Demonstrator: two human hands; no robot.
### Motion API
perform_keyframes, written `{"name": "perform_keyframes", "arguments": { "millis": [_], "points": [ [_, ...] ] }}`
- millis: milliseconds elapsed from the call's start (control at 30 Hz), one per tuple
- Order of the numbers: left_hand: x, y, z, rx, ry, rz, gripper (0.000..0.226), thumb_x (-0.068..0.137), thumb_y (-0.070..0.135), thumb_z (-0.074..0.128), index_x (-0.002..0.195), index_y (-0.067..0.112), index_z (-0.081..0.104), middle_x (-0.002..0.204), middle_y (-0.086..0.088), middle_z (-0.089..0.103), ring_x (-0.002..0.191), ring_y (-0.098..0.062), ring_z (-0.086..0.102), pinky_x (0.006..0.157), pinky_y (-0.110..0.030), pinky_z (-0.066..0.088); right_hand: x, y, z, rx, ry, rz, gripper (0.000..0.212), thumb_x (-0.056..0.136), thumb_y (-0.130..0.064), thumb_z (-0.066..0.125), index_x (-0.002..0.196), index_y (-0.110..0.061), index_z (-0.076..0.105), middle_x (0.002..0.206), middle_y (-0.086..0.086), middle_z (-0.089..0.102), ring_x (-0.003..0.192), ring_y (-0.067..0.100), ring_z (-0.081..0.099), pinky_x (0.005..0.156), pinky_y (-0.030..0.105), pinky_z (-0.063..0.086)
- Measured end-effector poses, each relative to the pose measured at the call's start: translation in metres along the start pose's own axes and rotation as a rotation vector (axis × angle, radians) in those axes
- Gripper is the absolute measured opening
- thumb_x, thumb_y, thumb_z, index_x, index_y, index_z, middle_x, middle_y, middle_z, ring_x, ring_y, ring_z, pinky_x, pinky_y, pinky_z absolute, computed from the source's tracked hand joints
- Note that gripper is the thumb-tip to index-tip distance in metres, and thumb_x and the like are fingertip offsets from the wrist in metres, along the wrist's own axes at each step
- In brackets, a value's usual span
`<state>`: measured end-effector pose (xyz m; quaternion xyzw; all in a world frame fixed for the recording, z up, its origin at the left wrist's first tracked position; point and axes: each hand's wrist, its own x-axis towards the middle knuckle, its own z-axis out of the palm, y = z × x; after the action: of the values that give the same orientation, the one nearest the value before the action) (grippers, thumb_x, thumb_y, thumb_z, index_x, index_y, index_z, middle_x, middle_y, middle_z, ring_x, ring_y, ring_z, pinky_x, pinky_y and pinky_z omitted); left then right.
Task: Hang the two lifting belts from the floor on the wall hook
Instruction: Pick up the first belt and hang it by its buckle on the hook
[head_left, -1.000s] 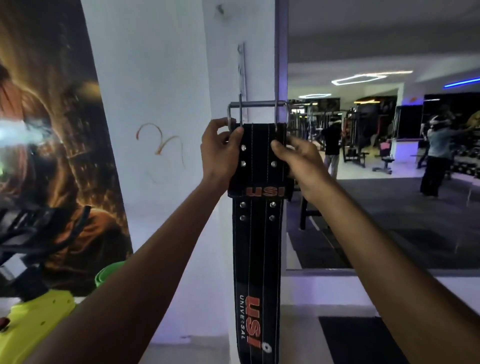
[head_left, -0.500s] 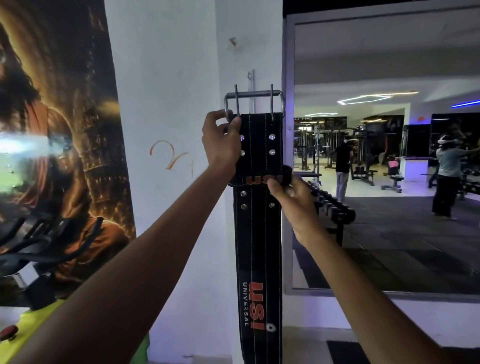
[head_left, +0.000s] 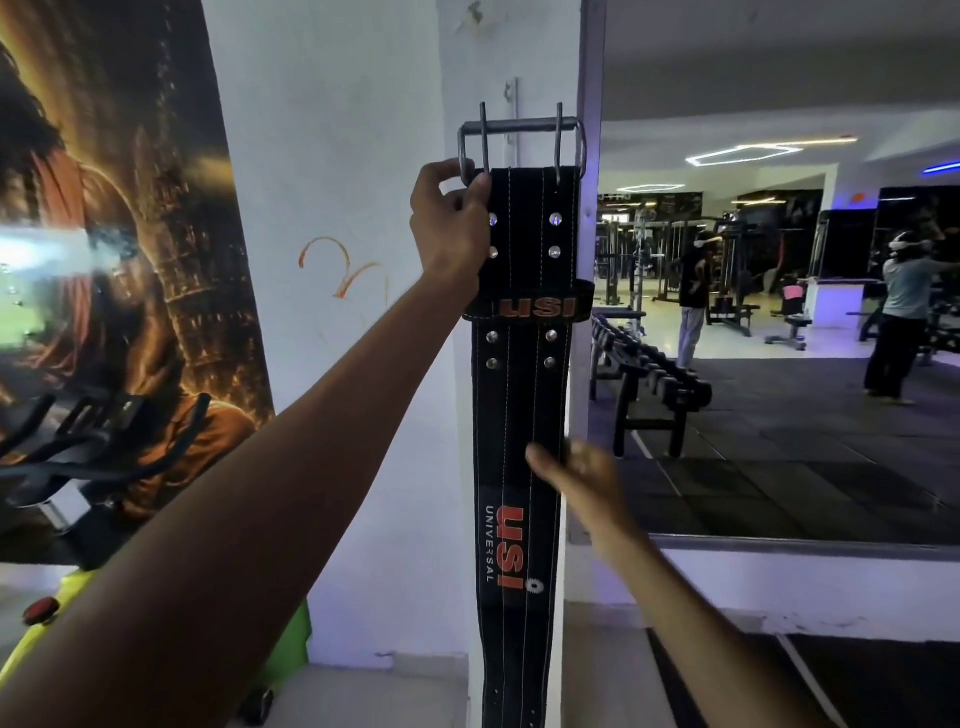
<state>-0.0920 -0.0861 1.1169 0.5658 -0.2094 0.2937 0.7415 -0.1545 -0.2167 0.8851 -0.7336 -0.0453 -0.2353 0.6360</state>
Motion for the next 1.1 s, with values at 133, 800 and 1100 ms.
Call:
{"name": "perform_keyframes", "arguments": {
  "millis": [133, 800, 1100],
  "points": [
    [0.003, -0.001, 0.000, -0.025, -0.005, -0.009, 0.010, 0.097, 0.015, 0.061, 0.104, 0.019, 0.055, 0.077, -0.007, 0.066, 0.067, -0.022, 0.060, 0.059, -0.035, 0.051, 0.050, -0.071, -0.009, 0.184, 0.083, -0.147, 0.010, 0.083, -0.027, 0.076, 0.083, -0.018, 0.070, 0.078, -0.007, 0.071, 0.066, 0.000, 0.067, 0.066, 0.005, 0.050],
    [0.010, -0.014, -0.011, -0.056, -0.015, -0.056, 0.013, 0.098, 0.016, 0.061, 0.110, 0.016, 0.056, 0.080, -0.009, 0.068, 0.068, -0.022, 0.062, 0.064, -0.037, 0.057, 0.051, -0.062, -0.013, 0.279, 0.152, -0.044, 0.056, 0.091, -0.063, 0.045, 0.116, -0.017, 0.065, 0.094, 0.002, 0.072, 0.080, 0.015, 0.069, 0.064, 0.020, 0.057],
    [0.008, -0.014, -0.012, -0.062, -0.049, -0.058, 0.017, 0.098, 0.018, 0.061, 0.114, 0.014, 0.057, 0.082, -0.008, 0.070, 0.070, -0.022, 0.066, 0.064, -0.038, 0.057, 0.128, -0.211, 0.002, 0.048, 0.198, -0.307, 0.029, 0.093, -0.029, 0.065, 0.103, -0.002, 0.067, 0.085, -0.001, 0.065, 0.076, 0.009, 0.061, 0.079, 0.033, 0.058]
  ]
}}
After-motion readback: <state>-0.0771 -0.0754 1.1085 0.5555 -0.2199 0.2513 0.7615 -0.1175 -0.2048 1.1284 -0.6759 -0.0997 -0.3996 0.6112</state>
